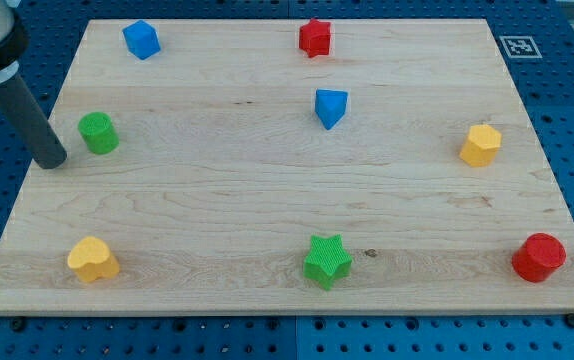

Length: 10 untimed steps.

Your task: Push the green circle diagonally in between the blue blocks

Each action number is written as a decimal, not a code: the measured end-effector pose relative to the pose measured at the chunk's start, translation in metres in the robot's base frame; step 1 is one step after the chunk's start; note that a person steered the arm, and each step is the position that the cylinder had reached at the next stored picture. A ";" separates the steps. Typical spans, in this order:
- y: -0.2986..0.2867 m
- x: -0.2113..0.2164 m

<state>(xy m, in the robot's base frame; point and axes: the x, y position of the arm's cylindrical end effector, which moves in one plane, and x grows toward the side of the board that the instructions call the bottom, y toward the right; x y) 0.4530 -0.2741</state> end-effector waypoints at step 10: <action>0.099 -0.056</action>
<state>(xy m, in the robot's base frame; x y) 0.3973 -0.1753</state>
